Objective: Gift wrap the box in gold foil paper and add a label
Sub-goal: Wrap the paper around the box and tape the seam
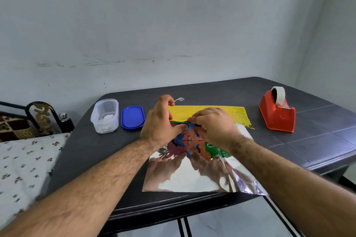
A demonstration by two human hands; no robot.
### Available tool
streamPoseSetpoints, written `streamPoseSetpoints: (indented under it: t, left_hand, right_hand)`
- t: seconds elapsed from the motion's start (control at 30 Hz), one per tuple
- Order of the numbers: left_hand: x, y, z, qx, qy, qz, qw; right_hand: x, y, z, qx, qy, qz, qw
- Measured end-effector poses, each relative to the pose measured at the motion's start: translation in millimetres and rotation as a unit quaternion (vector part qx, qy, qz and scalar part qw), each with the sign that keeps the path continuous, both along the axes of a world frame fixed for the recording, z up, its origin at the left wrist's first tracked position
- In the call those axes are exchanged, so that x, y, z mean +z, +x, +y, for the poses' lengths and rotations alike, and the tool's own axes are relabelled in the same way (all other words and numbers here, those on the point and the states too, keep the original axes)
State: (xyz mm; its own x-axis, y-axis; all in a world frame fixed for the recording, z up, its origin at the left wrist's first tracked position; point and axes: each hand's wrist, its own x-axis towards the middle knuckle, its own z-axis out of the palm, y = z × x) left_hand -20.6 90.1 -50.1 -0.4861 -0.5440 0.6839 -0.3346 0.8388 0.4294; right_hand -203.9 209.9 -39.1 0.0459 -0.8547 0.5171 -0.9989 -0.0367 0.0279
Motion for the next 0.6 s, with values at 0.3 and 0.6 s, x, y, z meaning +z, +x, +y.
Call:
streamPoseSetpoints:
  t: [0.3,0.6]
  left_hand:
    - [54,20,-18,-0.199,0.316,0.085,0.924]
    - [74,18,-32,-0.206,0.267,-0.164,0.927]
  right_hand:
    - [-28,-4,-5,0.033,-0.107,-0.021,0.993]
    - [-36,-1,-8,0.056,-0.134,-0.071,0.987]
